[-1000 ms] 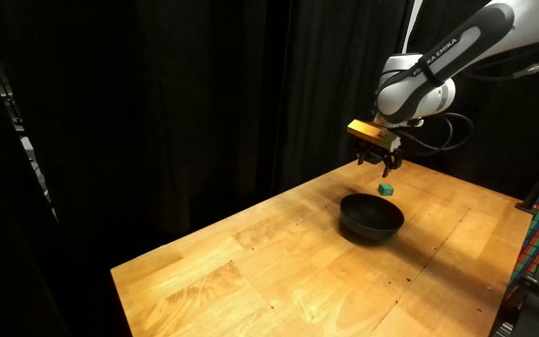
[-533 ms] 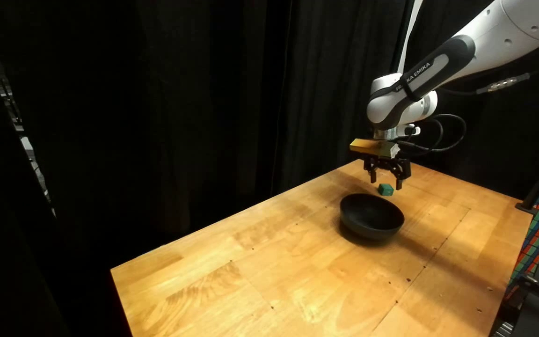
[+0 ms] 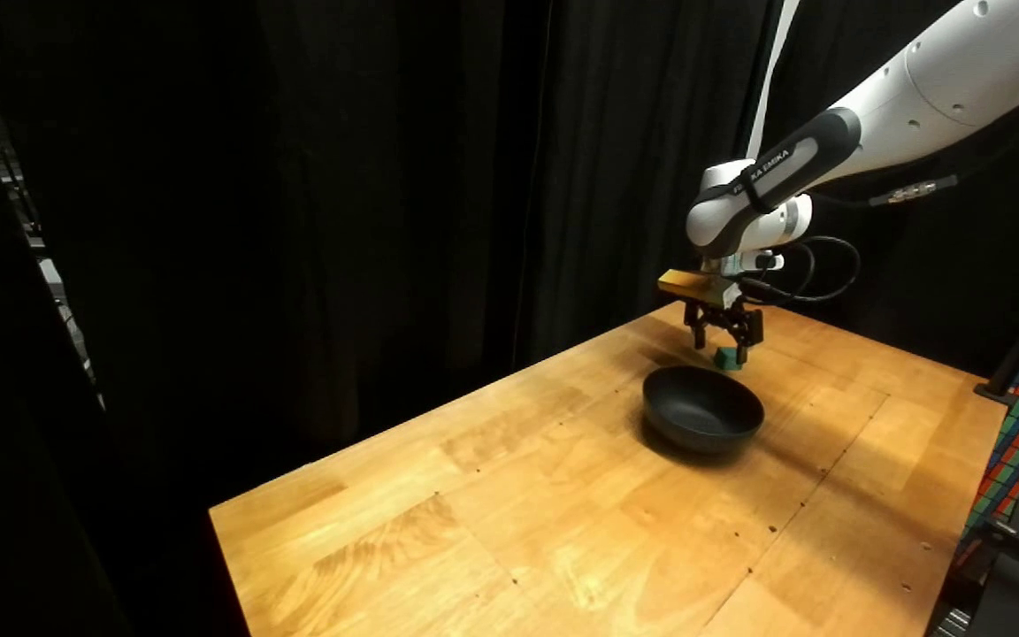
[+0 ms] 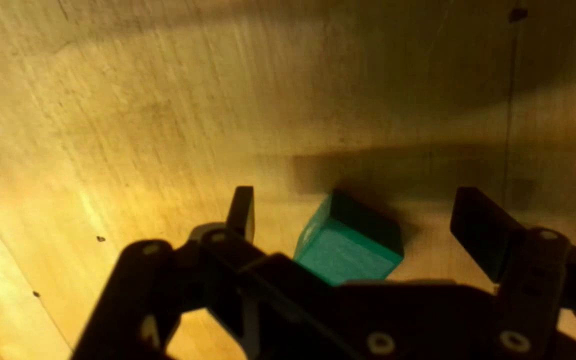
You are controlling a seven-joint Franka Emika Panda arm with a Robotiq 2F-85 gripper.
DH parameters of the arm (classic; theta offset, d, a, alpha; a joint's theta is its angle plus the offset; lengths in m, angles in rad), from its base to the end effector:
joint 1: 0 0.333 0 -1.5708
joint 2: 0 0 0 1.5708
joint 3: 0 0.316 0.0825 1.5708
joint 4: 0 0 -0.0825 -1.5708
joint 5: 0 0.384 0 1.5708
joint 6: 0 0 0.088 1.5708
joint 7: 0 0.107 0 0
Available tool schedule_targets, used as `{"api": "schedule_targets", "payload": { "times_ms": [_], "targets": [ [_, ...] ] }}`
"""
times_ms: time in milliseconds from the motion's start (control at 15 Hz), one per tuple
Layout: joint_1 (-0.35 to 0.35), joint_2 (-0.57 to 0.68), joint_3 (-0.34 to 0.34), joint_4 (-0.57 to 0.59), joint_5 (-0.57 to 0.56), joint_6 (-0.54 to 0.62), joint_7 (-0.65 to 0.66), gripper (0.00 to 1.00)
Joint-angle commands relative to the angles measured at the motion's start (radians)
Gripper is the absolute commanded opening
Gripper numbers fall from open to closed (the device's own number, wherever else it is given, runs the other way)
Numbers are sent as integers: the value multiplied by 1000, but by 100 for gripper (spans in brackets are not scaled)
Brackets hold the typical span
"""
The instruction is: Put the green block in the black bowl
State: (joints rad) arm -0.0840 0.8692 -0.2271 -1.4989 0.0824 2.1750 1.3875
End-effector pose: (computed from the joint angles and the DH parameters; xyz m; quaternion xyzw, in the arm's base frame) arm 0.6651 -0.1874 0.1462 0.6610 -0.7433 -0.0435 0.0932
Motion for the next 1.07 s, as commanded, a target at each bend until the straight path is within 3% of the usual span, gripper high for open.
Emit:
{"api": "schedule_targets", "payload": {
  "times_ms": [0,133,200,267,733,1000],
  "targets": [
    [-29,62,1,98,32,0,34,100],
    [-41,81,1,124,44,-7,48,100],
    [-43,88,-2,133,44,-9,56,75],
    [-44,92,-4,137,39,-15,60,74],
    [-52,49,-3,100,44,5,79,21],
    [-52,-83,47,-30,99,27,31,21]
  ]
}}
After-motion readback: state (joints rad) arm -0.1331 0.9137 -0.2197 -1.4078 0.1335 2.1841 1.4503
